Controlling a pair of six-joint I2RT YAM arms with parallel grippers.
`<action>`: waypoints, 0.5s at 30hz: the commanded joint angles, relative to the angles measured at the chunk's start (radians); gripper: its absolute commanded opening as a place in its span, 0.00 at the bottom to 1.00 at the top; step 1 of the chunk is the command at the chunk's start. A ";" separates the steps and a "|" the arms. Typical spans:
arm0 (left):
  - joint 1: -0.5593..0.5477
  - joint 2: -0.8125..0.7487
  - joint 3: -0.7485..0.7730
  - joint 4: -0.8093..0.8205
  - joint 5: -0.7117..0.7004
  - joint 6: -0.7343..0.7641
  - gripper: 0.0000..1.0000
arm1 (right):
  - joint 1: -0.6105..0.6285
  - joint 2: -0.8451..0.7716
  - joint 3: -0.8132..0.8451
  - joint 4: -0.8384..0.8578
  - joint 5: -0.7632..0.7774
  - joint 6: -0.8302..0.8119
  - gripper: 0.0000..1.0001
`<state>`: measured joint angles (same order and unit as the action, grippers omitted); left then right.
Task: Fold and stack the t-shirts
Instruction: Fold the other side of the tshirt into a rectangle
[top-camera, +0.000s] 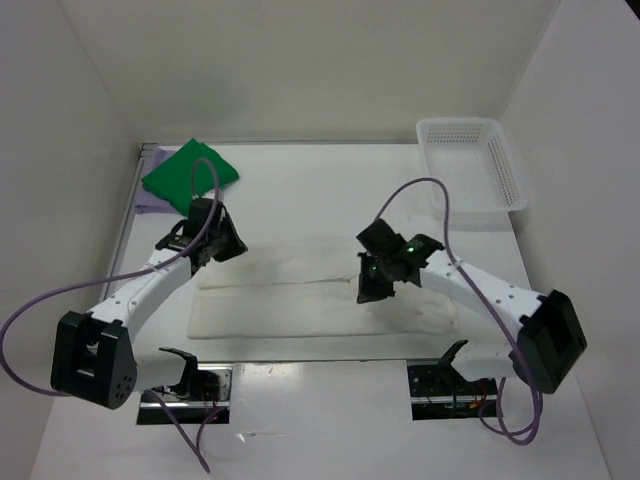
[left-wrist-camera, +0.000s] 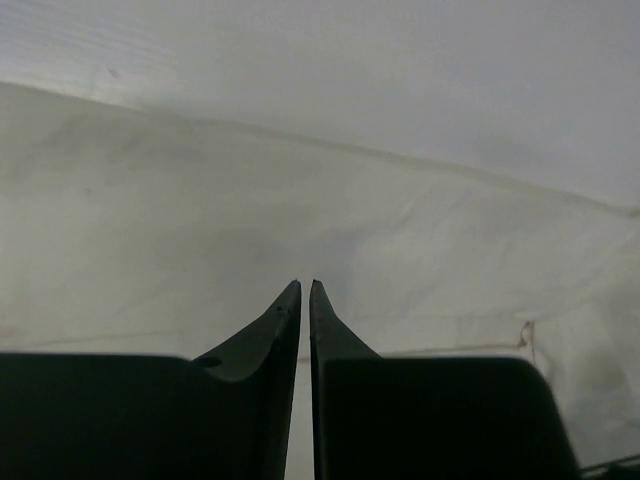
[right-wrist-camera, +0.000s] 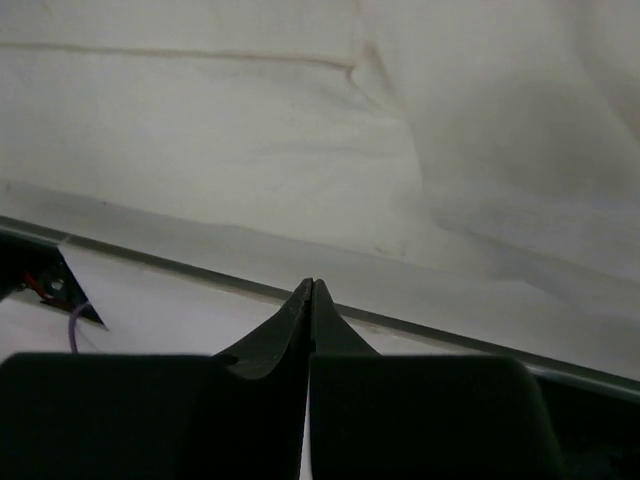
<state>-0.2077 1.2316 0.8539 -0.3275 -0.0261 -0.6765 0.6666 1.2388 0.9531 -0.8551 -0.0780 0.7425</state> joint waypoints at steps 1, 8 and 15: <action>-0.061 0.045 -0.046 0.081 0.078 -0.066 0.13 | 0.097 0.111 -0.040 0.200 0.004 0.075 0.00; -0.090 0.045 -0.065 0.126 0.111 -0.075 0.17 | 0.097 0.278 -0.011 0.222 0.165 0.003 0.20; -0.090 0.003 -0.098 0.127 0.111 -0.075 0.19 | 0.097 0.343 -0.002 0.177 0.273 0.034 0.24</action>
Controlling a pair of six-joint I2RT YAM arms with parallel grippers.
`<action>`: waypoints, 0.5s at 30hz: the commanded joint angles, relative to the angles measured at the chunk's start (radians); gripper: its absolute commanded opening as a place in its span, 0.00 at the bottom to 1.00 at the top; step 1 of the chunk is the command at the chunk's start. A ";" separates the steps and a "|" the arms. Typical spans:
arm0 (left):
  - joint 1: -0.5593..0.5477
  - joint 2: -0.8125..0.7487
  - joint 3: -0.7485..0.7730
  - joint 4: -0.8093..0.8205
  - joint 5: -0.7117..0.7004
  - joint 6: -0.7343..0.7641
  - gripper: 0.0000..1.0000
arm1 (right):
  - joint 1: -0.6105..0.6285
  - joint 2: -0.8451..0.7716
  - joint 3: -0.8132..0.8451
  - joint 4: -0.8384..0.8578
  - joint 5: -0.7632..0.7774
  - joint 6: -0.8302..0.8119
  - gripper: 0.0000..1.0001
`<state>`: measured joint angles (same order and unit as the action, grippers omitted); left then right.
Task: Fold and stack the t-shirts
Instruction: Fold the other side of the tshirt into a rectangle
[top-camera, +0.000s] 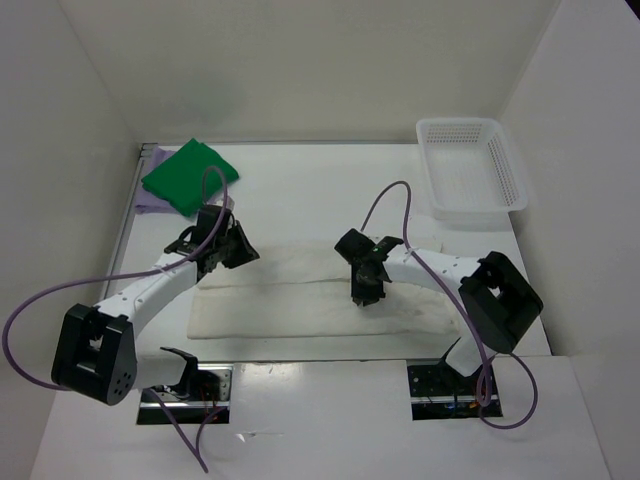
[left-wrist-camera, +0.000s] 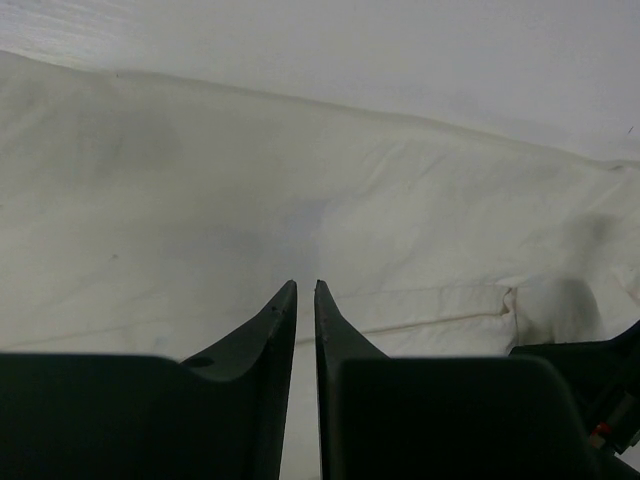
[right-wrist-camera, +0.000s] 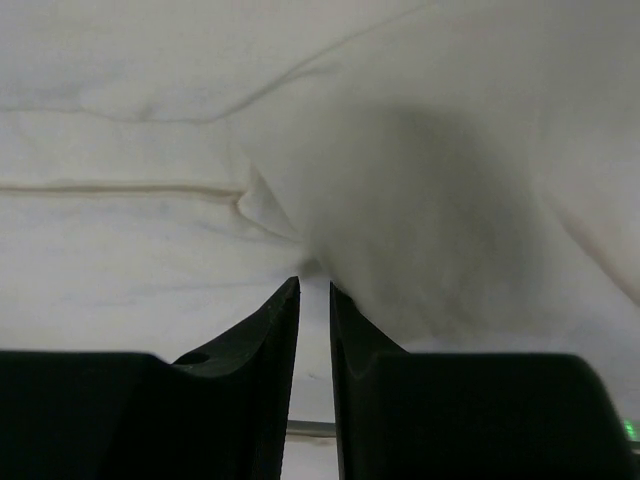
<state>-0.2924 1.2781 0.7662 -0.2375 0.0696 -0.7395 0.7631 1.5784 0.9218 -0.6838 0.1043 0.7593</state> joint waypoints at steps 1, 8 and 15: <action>-0.005 -0.052 -0.019 0.037 0.015 -0.012 0.19 | 0.001 0.003 0.029 -0.008 0.101 0.017 0.24; -0.005 -0.052 -0.019 0.037 0.006 -0.012 0.20 | 0.001 0.003 0.038 -0.052 0.149 0.063 0.25; -0.005 -0.052 -0.019 0.037 0.006 -0.021 0.20 | 0.001 0.035 0.038 -0.076 0.123 0.074 0.32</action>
<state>-0.2928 1.2510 0.7525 -0.2310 0.0696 -0.7418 0.7631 1.5860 0.9260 -0.7296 0.2066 0.8131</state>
